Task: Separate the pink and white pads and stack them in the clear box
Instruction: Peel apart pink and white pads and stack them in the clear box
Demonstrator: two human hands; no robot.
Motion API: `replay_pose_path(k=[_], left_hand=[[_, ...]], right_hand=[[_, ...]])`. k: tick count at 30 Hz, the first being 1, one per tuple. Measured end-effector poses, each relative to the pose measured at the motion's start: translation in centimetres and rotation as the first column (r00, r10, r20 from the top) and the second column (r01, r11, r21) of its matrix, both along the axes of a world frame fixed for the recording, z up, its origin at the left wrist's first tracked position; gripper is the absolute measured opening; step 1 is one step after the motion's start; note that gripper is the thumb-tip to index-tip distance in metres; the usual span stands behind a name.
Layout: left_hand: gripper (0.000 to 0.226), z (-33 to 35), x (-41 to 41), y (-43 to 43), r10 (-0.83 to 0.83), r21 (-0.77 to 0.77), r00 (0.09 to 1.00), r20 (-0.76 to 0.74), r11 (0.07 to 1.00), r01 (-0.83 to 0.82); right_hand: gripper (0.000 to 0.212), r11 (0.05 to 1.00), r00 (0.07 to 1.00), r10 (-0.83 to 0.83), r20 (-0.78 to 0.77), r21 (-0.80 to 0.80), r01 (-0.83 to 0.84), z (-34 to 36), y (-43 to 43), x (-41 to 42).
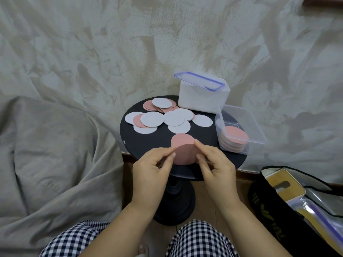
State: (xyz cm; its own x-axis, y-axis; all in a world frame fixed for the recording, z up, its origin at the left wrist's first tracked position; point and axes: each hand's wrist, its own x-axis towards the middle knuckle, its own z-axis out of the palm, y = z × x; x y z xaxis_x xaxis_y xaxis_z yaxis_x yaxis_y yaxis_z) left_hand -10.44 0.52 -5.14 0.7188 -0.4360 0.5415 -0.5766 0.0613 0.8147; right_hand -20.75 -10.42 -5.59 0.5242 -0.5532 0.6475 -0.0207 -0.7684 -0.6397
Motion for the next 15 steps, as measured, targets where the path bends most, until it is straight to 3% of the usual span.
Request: replay_pose_path(k=[15], left_hand=[[0.023, 0.2, -0.1, -1.0, -0.031, 0.02, 0.998, -0.051, 0.999, 0.032]], right_hand=[[0.044, 0.974, 0.998, 0.055, -0.032, 0.221, -0.047, 1.8, -0.9, -1.1]])
